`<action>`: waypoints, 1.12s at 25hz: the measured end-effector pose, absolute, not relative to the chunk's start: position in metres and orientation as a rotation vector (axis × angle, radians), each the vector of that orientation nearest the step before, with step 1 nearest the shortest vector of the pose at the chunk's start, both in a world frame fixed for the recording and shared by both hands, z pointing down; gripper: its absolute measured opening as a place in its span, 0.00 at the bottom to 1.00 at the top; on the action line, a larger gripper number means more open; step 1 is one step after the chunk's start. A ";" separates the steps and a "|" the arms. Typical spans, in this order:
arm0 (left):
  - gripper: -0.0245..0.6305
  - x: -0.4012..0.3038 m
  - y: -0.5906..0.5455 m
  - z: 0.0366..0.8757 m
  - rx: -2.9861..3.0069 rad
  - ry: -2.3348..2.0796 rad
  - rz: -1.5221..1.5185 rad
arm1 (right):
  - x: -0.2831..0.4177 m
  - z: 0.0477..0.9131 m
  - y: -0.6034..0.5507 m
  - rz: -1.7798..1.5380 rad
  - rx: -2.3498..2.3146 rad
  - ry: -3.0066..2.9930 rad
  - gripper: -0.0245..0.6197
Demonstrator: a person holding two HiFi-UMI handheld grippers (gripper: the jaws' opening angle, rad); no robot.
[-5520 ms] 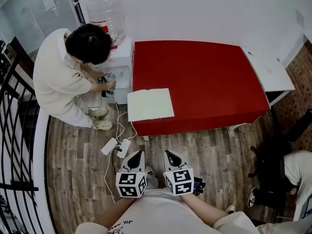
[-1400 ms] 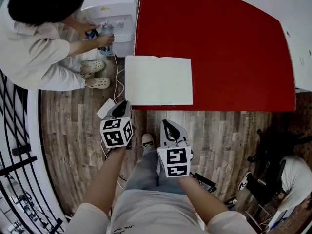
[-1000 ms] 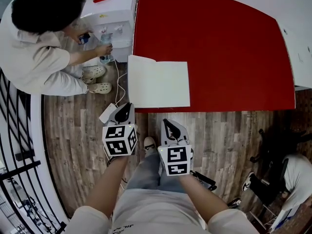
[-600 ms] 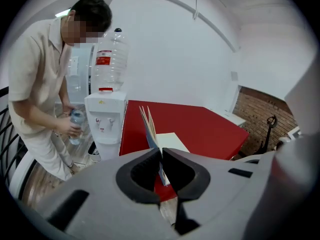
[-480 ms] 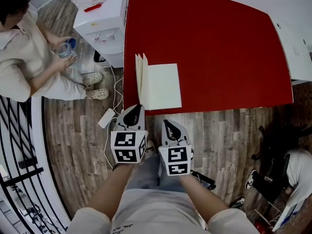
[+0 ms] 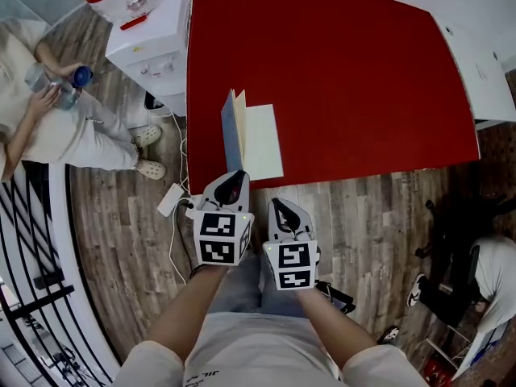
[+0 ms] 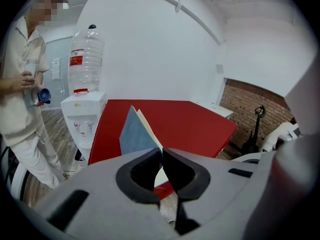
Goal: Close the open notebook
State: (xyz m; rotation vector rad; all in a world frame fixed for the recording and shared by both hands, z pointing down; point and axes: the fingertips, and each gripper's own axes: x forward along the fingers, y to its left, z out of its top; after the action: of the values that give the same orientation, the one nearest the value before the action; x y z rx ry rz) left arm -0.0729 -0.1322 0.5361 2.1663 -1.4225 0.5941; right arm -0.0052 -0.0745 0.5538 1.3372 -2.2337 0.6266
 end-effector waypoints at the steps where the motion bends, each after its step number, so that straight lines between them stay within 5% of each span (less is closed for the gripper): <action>1: 0.07 -0.068 -0.133 0.538 2.169 -1.414 0.599 | 0.000 0.556 -0.075 0.631 1.345 -2.225 0.05; 28: 0.08 0.005 -0.139 0.631 2.094 -1.319 0.757 | 0.105 0.616 -0.095 0.764 1.436 -2.043 0.05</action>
State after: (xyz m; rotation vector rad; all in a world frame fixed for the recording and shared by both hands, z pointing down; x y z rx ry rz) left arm 0.0048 -0.1387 0.6310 2.0939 -1.3191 0.7567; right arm 0.1047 -0.0953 0.6155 1.4361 -2.0428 0.7644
